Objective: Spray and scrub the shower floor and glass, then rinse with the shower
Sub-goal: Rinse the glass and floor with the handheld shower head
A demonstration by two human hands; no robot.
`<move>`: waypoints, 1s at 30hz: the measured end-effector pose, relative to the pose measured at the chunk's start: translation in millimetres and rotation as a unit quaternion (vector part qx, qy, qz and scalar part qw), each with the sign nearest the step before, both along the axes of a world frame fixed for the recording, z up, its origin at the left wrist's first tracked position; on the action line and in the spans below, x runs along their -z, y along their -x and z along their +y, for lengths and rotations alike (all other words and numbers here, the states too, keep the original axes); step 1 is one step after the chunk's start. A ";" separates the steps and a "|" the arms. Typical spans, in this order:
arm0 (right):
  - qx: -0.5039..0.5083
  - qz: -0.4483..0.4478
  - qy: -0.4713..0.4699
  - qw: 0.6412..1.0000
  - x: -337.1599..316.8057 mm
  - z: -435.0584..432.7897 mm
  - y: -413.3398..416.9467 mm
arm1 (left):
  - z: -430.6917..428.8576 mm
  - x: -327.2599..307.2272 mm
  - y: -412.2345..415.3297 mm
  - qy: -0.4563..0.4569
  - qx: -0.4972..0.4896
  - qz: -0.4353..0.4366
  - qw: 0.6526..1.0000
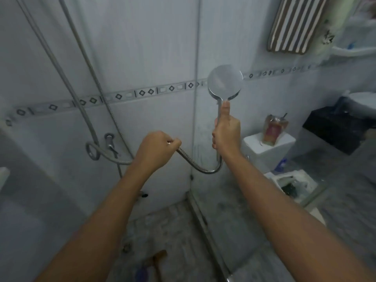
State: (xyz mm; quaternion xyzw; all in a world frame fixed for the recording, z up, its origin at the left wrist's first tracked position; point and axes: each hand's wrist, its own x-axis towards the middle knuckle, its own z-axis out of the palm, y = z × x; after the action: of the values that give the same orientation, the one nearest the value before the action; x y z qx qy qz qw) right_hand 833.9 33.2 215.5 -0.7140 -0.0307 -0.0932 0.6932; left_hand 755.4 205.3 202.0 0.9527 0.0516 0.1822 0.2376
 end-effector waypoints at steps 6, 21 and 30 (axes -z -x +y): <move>-0.103 0.177 -0.064 0.977 76.0 15.9 63.2 | 13.4 61.1 84.6 -0.008 -0.073 0.086 0.994; -0.280 0.469 -0.076 0.834 271.0 108.9 255.4 | 83.8 221.1 313.0 -0.032 -0.211 0.283 0.935; -0.292 0.551 -0.092 0.776 350.1 123.4 354.8 | 95.7 302.0 411.1 -0.026 -0.211 0.343 0.915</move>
State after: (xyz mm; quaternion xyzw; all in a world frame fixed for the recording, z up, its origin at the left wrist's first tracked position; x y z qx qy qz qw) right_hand 479.1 156.6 -134.6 -0.5333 0.1584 0.5205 0.6477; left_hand 344.4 301.0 -100.0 0.9295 0.3251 -0.1081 0.1362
